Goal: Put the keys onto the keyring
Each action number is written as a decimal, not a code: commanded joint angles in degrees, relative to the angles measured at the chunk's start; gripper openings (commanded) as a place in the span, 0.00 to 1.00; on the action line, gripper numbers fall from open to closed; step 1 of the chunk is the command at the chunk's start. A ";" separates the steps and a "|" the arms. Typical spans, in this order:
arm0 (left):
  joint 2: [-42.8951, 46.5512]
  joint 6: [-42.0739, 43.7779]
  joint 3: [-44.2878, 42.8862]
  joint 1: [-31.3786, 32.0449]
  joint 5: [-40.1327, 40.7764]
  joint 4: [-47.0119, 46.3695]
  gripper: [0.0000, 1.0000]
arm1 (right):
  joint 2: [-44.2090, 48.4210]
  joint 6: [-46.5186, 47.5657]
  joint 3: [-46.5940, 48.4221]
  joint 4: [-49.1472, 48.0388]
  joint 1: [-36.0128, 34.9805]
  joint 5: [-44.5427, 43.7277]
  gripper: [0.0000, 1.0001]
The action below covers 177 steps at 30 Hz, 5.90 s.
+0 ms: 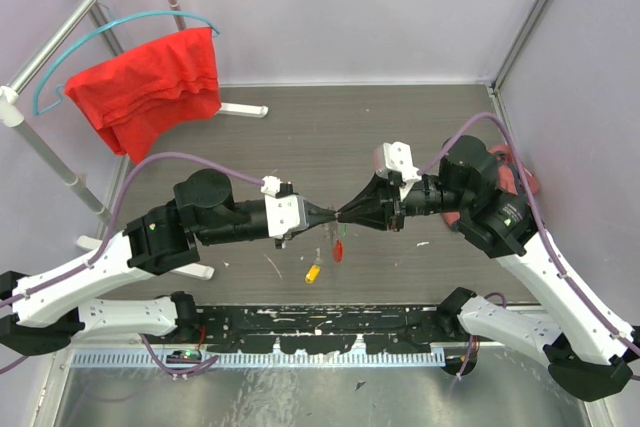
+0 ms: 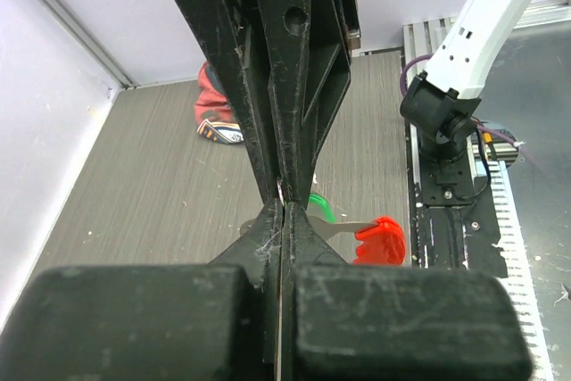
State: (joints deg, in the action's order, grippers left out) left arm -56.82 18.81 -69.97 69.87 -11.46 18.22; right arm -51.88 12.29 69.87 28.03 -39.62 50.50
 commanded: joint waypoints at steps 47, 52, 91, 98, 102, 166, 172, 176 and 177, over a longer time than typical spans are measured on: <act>-4.17 -10.34 -3.86 -9.94 -11.32 2.02 0.28 | -6.47 7.47 19.78 28.15 -6.38 -22.36 0.01; -2.13 -10.56 -2.43 -13.19 -17.28 1.41 0.31 | -7.00 5.14 20.22 25.45 -13.88 -30.89 0.01; -3.61 -6.60 -3.42 -16.54 -30.58 7.29 0.13 | -10.89 4.18 21.76 20.72 -29.55 -44.81 0.01; -2.28 -6.78 -2.74 -16.62 -27.83 6.48 0.00 | -7.75 2.64 19.04 17.22 -29.54 -46.18 0.29; -0.11 -7.32 -1.04 -16.54 -25.77 3.84 0.00 | -2.57 -0.81 14.12 11.47 -29.51 -49.78 0.43; 7.78 -23.98 2.11 -18.18 -22.90 -7.71 0.00 | 9.10 -45.08 -18.09 -40.16 -29.55 -51.19 0.34; 7.69 -24.08 1.99 -18.16 -22.85 -7.85 0.00 | 9.22 -44.84 -18.25 -39.29 -29.55 -51.94 0.45; 7.61 -24.07 1.94 -18.14 -22.88 -7.92 0.00 | 9.49 -44.30 -18.10 -39.07 -29.55 -52.17 0.50; 7.54 -24.08 1.91 -18.14 -22.85 -7.86 0.00 | 9.51 -44.21 -18.10 -39.02 -29.55 -52.17 0.48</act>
State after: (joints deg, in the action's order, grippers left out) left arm -49.95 -4.67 -67.81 51.90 -33.74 13.10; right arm -43.46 -32.23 50.11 -8.95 -68.90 -1.02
